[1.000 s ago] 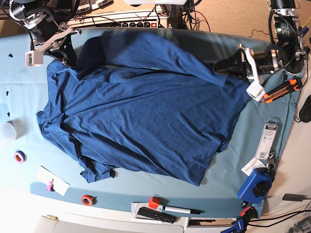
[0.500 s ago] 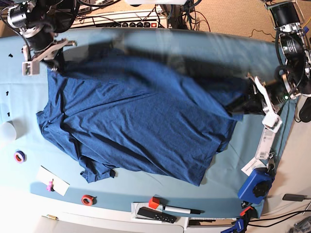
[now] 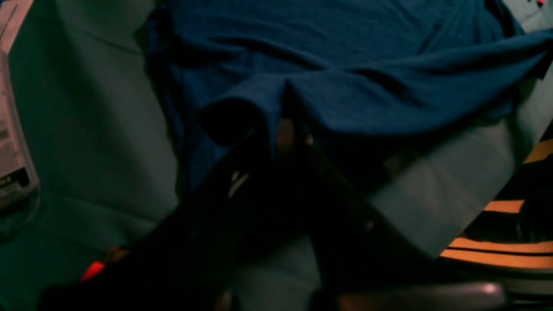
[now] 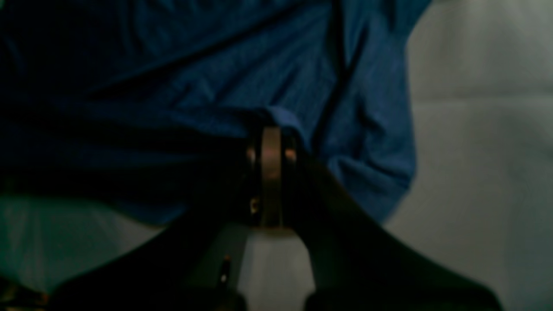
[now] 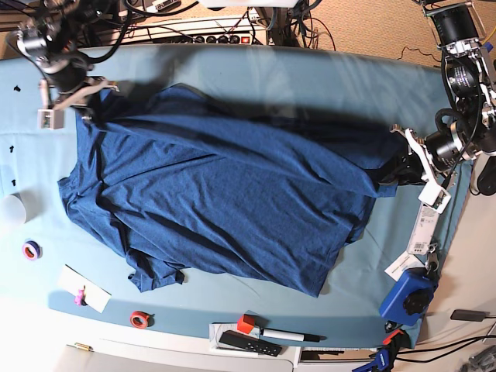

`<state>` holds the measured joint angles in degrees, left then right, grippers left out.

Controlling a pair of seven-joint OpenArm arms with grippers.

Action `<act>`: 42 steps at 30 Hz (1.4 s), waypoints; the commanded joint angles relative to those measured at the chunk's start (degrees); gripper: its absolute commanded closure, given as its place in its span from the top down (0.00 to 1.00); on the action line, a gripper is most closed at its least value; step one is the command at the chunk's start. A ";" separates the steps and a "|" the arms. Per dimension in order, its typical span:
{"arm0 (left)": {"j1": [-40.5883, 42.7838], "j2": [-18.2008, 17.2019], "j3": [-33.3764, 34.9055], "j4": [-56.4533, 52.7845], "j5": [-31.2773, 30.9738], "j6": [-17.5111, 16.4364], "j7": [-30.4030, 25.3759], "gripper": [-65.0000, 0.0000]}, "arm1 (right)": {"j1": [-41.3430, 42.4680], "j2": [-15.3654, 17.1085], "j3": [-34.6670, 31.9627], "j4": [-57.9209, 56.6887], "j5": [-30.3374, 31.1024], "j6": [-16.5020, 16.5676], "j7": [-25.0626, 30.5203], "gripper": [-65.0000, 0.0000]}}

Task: Layout the t-shirt on the table in an organized manner, then fold the t-shirt properly
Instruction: 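Move the right gripper to the shirt's opposite shoulder and grasp it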

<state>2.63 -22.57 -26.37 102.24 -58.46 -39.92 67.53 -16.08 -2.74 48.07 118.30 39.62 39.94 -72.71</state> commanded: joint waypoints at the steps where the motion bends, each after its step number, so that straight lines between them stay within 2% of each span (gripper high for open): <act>1: -0.87 -0.94 -0.39 0.39 -1.07 -0.08 -1.57 0.00 | 0.50 0.57 -0.76 -0.46 0.50 0.06 2.32 0.00; 7: -0.90 -0.94 -0.39 -3.96 1.99 -0.08 -1.60 0.00 | 3.76 1.90 -5.97 -5.90 -6.01 0.06 5.03 0.00; 11: -0.90 -0.94 -0.39 -7.69 2.25 -0.08 -1.57 0.00 | 5.99 4.11 -7.54 -8.26 -9.49 -2.56 6.73 0.00; 24: -0.87 -0.98 -0.39 -9.84 7.65 -0.08 -1.33 0.00 | 6.58 4.68 -7.52 -8.83 -10.34 -2.91 7.34 0.00; 28: -0.87 -0.98 -0.39 -9.84 7.74 -0.08 -1.29 0.00 | 6.95 4.68 -7.52 -8.83 -10.36 -3.26 10.49 0.00; 33: -0.87 -0.96 -0.39 -9.84 7.72 -0.08 0.17 0.00 | 9.73 4.68 -7.54 -8.83 -12.11 -5.22 10.43 0.00; 40: -0.74 -1.05 -0.39 -9.84 7.72 -0.08 0.70 0.00 | 12.46 4.68 -9.99 -8.83 -12.33 -5.31 10.54 0.00; 42: -0.74 -1.11 -0.39 -9.84 7.72 -0.08 1.70 0.00 | 12.44 4.68 -11.69 -8.92 -14.49 -5.35 11.67 0.00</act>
<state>2.55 -22.57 -26.37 91.64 -50.11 -39.92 69.97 -4.29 1.10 36.16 108.64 24.23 34.68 -62.52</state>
